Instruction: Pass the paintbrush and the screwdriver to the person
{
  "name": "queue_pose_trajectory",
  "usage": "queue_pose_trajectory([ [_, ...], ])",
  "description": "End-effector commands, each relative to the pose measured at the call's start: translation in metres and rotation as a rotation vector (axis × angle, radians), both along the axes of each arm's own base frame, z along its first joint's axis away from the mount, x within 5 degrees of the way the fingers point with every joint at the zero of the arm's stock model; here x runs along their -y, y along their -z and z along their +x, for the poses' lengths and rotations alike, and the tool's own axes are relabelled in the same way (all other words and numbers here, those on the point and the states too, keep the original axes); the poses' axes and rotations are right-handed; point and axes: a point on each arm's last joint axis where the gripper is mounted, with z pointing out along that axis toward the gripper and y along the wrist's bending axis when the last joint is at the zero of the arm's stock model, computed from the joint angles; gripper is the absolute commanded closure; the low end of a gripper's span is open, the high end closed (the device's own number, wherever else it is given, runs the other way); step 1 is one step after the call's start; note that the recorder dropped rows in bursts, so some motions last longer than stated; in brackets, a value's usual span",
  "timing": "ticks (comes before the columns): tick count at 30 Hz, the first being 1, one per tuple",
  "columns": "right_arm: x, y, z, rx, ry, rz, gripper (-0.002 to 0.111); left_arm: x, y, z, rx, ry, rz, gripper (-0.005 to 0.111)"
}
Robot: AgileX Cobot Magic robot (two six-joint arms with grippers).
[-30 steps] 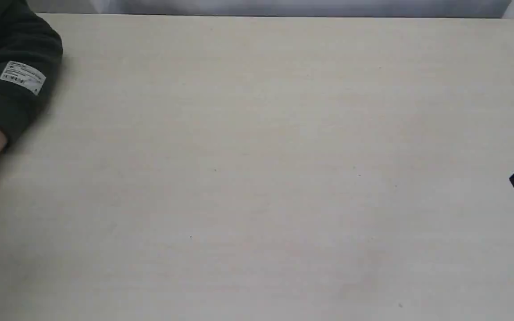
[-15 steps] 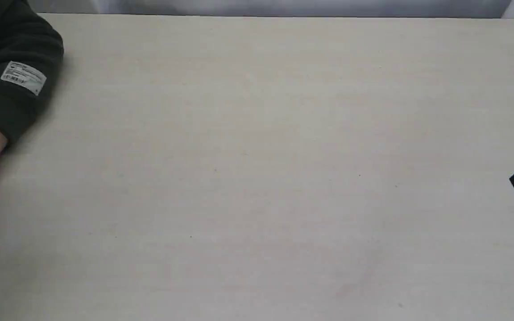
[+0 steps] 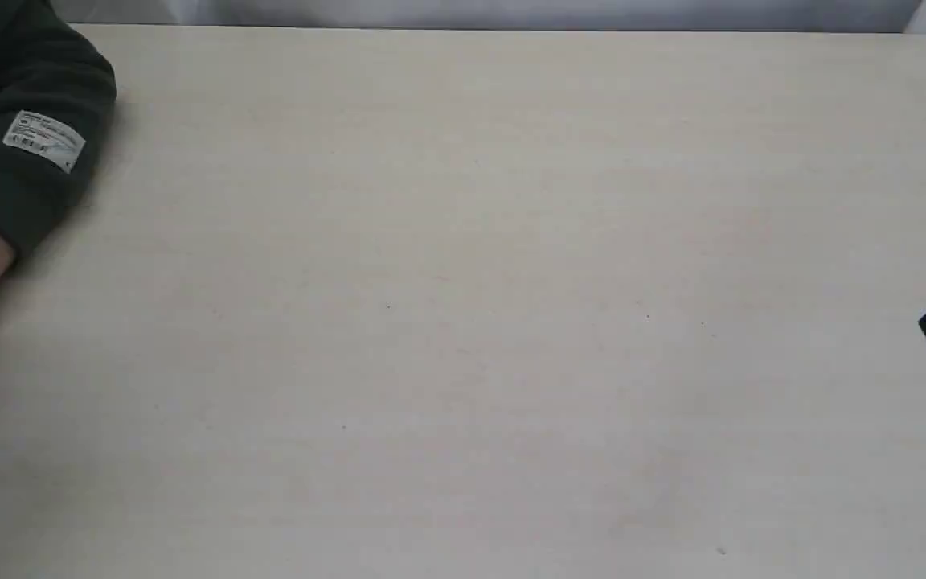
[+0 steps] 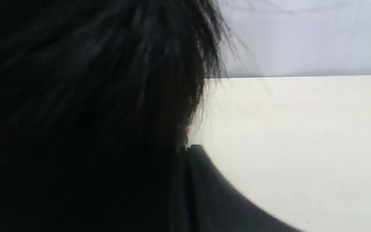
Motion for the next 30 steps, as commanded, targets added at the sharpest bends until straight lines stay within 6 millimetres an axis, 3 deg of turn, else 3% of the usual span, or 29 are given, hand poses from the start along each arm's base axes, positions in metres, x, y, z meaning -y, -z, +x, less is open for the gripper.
queue_pose_trajectory([
  [1,0.0,0.002,0.0,0.043,0.004,-0.103,0.085,0.0,0.0,0.0,0.006,0.002,-0.003,0.107],
  [6,-0.003,0.01,-0.001,0.052,-0.024,-0.304,0.085,0.0,0.0,0.0,0.006,0.002,-0.003,0.107],
  [9,-0.003,0.01,-0.001,0.063,-0.022,-0.335,0.085,0.0,0.0,0.0,0.006,0.002,-0.003,0.107],
  [30,0.022,0.019,0.005,-0.119,0.435,-0.329,0.085,0.0,0.0,0.0,0.001,0.002,-0.006,0.107],
])
